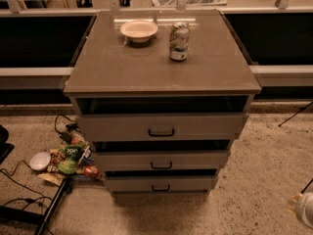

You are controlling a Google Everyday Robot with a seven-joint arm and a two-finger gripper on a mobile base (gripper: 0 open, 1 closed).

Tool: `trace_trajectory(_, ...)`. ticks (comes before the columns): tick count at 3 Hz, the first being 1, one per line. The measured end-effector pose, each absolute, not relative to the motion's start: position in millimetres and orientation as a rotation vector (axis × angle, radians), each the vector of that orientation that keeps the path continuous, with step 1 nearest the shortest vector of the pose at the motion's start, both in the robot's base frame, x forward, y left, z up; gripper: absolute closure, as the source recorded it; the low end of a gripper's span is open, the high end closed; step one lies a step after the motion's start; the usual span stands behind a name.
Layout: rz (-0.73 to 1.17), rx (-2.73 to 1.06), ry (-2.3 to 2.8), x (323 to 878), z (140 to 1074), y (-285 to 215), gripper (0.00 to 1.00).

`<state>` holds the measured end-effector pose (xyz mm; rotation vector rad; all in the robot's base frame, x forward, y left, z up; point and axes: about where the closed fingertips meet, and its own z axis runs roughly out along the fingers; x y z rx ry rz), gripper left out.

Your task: Close bottom drawer

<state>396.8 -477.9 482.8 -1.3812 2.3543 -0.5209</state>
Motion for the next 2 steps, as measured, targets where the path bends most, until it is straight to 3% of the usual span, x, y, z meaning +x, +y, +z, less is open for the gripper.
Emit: trace_trajectory(2, -0.408, -1.325, 2.474, 374, 493, -450, 1.0)
